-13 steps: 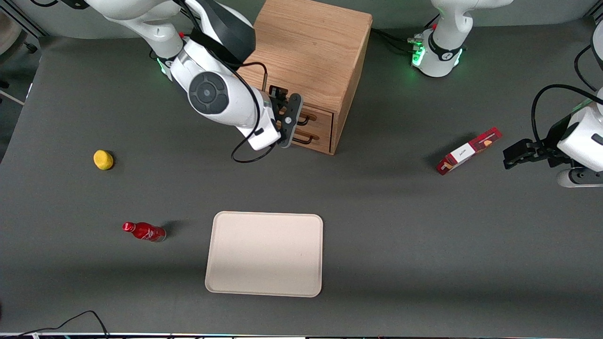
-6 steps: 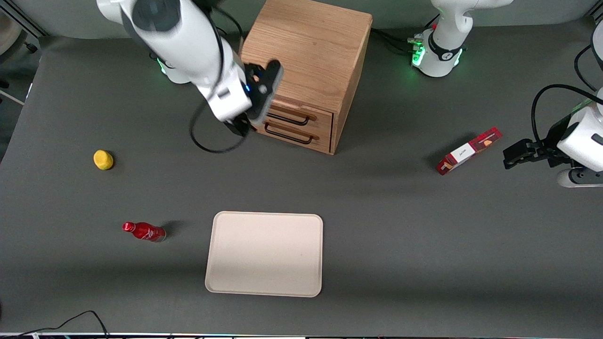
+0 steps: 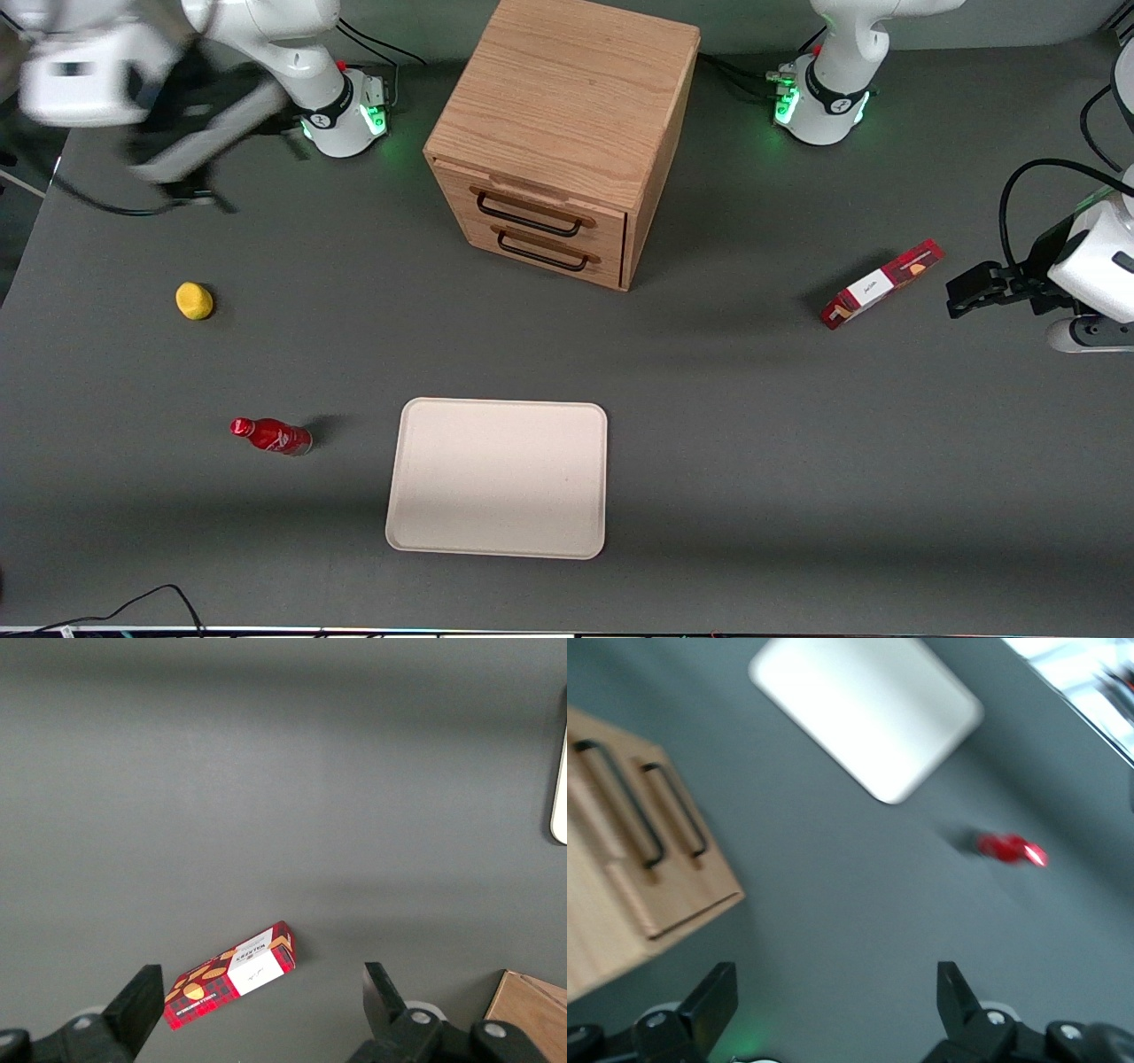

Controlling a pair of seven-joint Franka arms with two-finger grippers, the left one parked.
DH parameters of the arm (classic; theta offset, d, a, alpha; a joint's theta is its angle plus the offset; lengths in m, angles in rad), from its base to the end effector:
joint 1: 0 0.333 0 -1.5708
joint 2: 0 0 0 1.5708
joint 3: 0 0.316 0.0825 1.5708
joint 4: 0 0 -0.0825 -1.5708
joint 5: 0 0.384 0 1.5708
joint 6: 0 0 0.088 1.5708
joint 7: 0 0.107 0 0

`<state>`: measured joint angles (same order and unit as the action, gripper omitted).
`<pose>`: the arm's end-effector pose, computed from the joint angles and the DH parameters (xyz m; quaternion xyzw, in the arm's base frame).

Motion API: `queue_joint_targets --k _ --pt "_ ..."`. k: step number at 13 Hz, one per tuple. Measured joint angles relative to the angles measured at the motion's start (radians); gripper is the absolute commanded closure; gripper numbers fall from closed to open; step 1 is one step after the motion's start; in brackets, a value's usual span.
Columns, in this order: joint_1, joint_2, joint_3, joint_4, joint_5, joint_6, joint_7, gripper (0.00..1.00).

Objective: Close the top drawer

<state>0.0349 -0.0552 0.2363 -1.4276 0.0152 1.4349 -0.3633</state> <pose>0.4995 0.1456 0.7075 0.9493 0.3130 0.0305 0.0004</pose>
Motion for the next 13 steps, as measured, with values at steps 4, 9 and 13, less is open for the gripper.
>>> queue_joint_targets --k 4,9,13 --pt "-0.002 -0.008 -0.202 -0.045 0.001 -0.041 -0.004 0.00" --pt "-0.021 -0.037 -0.280 -0.260 -0.005 0.134 -0.003 0.00" --pt "-0.018 -0.078 -0.275 -0.273 -0.080 0.175 -0.003 0.00"
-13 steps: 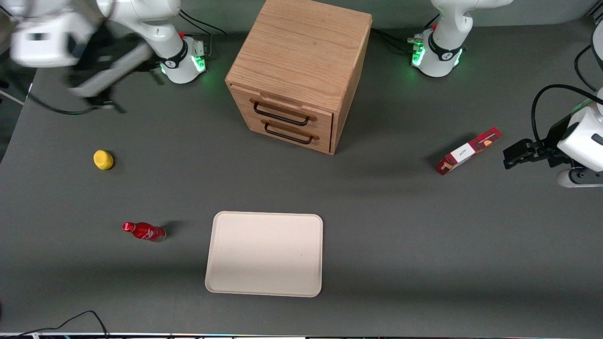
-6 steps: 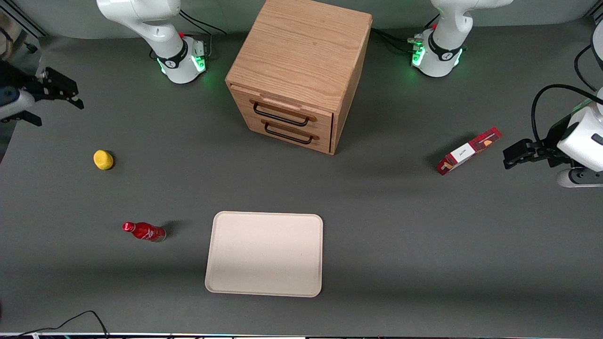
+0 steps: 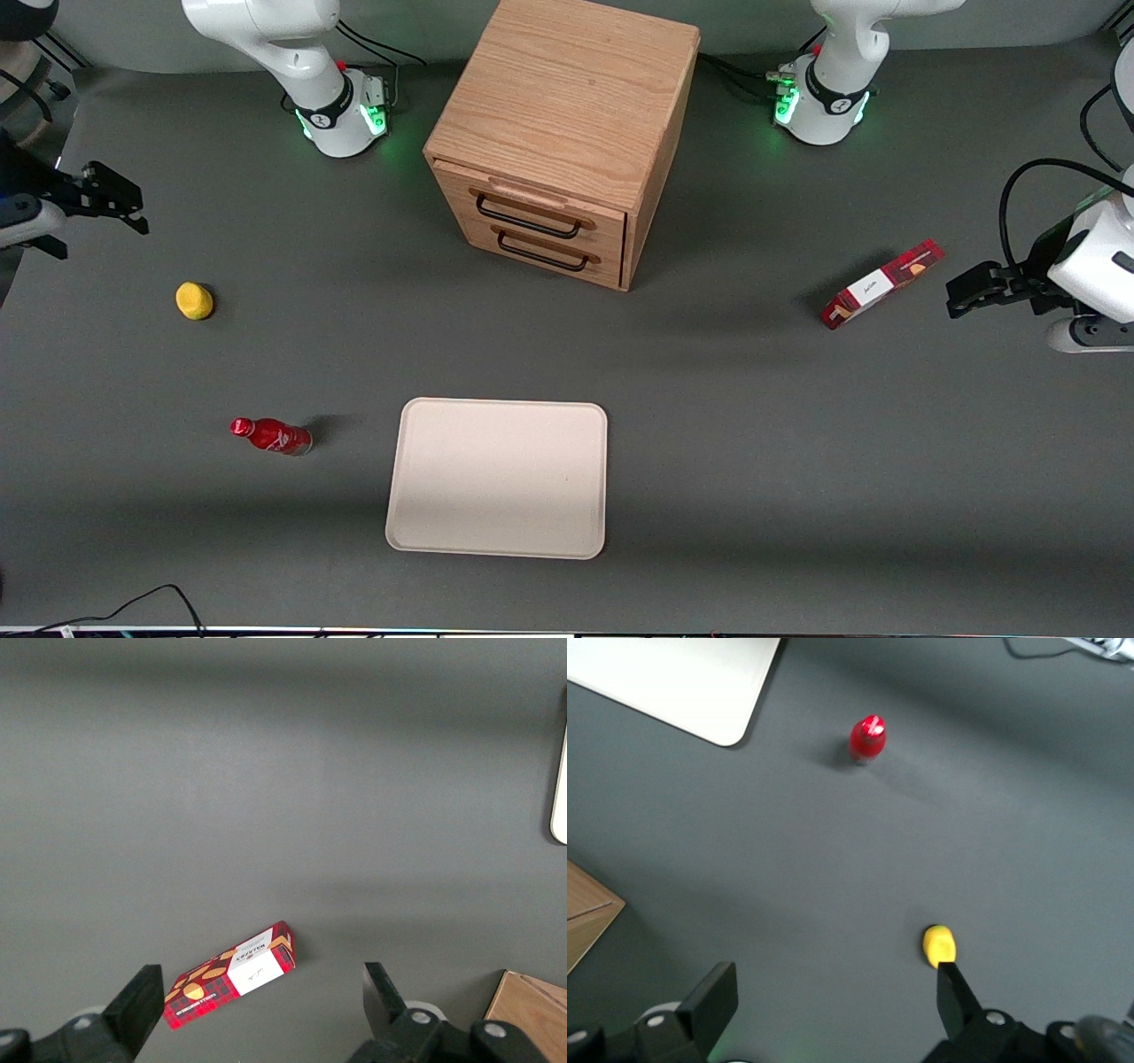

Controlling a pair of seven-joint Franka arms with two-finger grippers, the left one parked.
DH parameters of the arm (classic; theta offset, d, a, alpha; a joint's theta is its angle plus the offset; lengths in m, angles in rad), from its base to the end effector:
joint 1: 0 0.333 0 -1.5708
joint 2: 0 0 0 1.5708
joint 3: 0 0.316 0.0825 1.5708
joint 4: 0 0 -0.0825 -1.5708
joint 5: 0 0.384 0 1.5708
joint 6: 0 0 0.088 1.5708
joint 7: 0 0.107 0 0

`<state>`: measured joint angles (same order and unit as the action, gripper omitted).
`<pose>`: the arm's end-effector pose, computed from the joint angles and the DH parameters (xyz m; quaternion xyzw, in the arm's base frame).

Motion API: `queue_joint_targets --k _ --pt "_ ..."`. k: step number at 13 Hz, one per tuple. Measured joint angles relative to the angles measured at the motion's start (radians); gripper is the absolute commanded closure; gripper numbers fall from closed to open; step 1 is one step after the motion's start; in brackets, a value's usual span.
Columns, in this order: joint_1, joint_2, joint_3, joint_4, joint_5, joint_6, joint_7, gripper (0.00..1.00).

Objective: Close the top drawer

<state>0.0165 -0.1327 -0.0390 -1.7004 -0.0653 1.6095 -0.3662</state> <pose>0.5158 -0.0198 0.6377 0.9845 0.1716 0.0146 0.0335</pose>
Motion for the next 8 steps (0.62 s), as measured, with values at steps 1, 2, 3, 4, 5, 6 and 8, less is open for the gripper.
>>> queue_joint_targets --k 1,2,3,4,5,6,8 --pt "0.000 0.001 0.000 0.005 -0.003 -0.003 0.000 0.00" --pt "0.000 0.003 0.000 0.005 -0.003 -0.005 0.002 0.00" --pt "0.000 0.005 0.002 0.005 -0.003 -0.006 0.031 0.00" --pt "0.000 0.006 0.005 0.004 -0.002 -0.006 0.116 0.00" --pt "0.001 0.006 0.010 0.003 0.008 -0.008 0.214 0.00" --pt "0.002 0.005 0.013 -0.004 0.070 -0.017 0.349 0.00" --pt "0.000 0.005 0.007 -0.006 0.076 -0.020 0.381 0.00"
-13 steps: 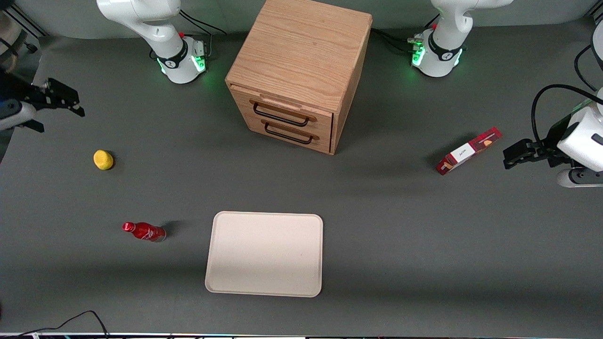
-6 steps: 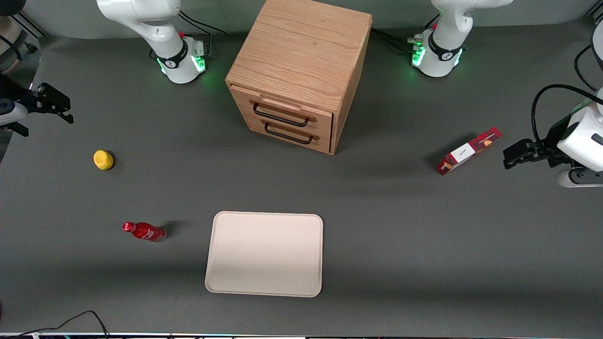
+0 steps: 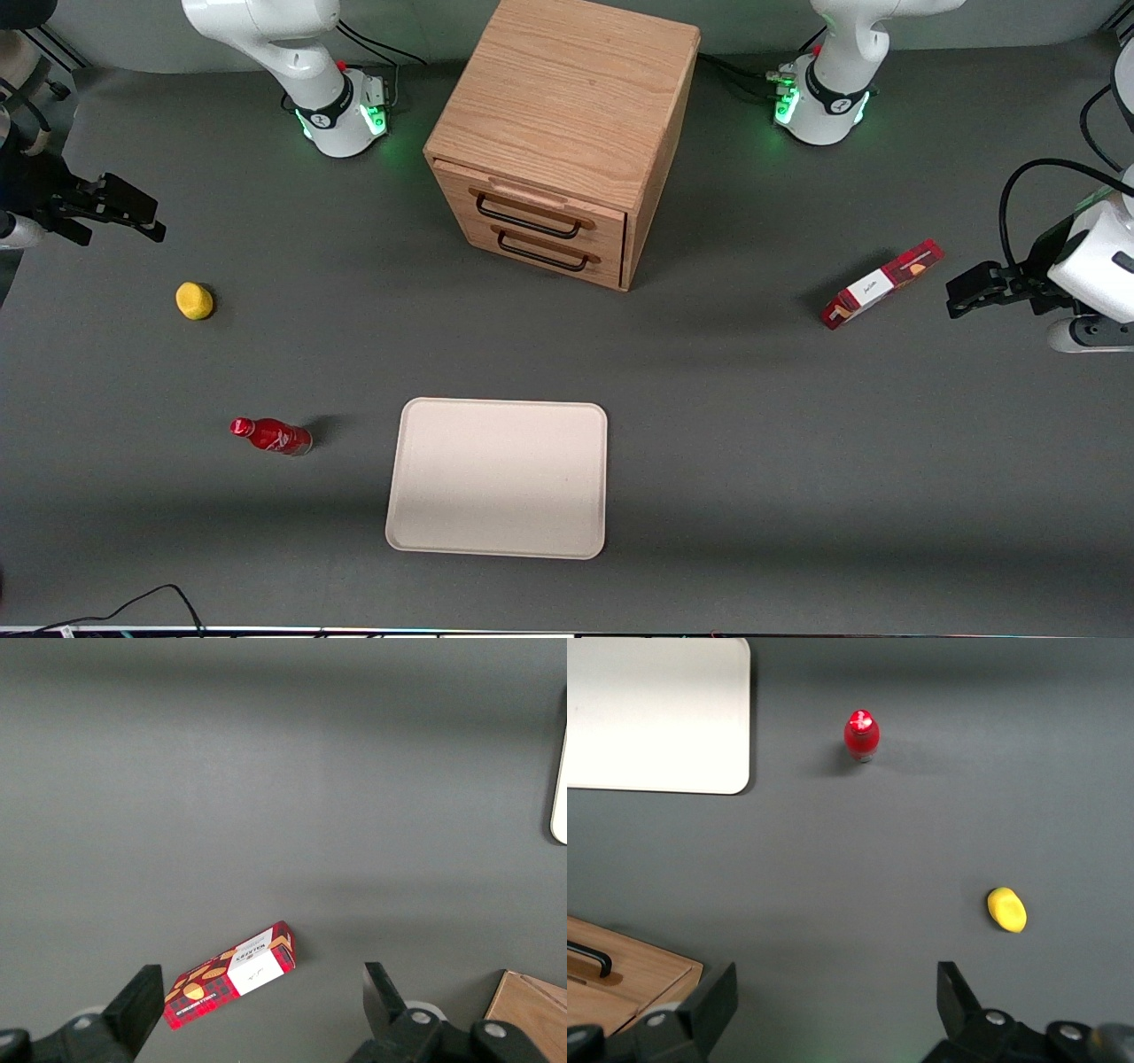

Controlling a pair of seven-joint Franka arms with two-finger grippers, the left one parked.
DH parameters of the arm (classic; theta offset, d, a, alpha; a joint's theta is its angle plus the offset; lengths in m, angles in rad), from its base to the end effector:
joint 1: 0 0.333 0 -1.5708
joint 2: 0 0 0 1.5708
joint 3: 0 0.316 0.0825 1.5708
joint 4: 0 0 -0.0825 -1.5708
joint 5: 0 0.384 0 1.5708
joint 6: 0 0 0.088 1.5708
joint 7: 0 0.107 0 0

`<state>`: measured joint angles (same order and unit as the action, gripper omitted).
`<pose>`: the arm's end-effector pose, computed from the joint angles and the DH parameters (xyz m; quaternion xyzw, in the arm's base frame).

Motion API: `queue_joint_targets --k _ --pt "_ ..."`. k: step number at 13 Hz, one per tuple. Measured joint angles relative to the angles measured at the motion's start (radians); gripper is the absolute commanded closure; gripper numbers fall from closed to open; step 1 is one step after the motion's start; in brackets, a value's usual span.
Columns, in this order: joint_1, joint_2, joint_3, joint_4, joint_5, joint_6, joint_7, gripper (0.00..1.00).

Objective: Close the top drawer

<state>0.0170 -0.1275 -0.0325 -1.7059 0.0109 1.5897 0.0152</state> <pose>0.5154 -0.0079 0.6305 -0.9998 0.0153 -0.0056 0.0075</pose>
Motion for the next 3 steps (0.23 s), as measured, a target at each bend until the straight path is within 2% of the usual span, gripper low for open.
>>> queue_joint_targets --k 3 --pt "-0.005 0.000 -0.017 0.005 -0.016 -0.027 0.054 0.00"
